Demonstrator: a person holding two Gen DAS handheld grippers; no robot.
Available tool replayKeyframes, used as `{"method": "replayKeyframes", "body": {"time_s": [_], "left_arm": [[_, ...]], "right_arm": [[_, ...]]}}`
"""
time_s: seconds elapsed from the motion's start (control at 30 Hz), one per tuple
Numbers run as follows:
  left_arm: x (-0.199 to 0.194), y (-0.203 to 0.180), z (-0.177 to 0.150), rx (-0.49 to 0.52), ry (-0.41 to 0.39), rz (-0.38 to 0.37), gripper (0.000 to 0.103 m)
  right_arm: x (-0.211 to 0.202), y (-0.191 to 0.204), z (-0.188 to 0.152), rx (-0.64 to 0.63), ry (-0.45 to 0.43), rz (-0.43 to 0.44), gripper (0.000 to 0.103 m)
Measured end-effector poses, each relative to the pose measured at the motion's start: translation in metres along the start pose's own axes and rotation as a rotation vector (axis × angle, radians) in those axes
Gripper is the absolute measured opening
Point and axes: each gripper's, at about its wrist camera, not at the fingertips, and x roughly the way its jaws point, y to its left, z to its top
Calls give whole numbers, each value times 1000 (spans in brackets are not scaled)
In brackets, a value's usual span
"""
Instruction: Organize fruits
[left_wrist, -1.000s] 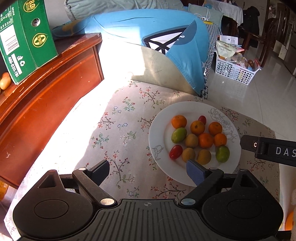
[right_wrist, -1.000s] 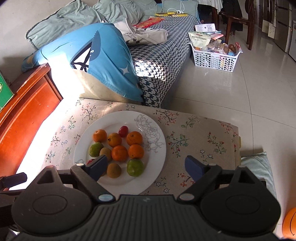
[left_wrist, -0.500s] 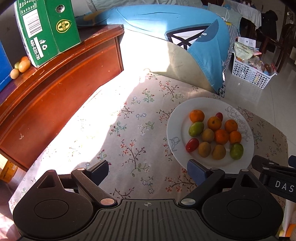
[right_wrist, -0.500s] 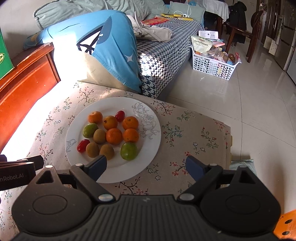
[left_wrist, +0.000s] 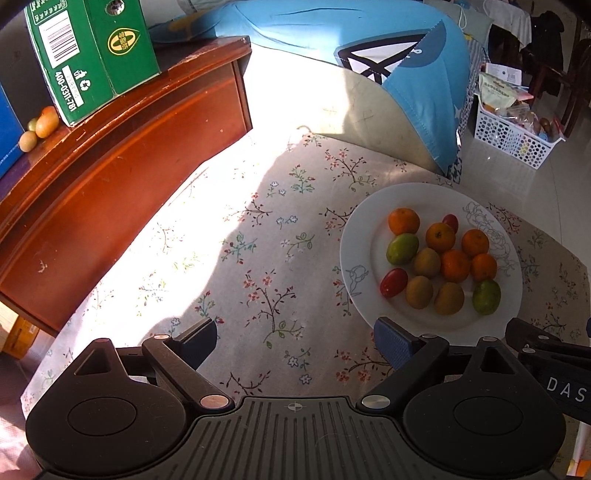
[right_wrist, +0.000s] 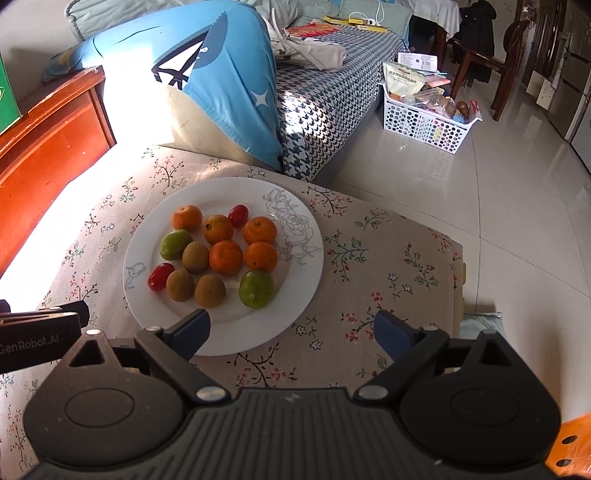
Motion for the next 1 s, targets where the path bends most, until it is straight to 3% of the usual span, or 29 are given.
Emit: {"method": "replayKeyframes", "body": {"time_s": [1.0], "left_arm": [[7, -21, -5, 97, 17, 72, 94]], "right_arm": [[6, 6, -3, -25, 5, -55, 96]]}}
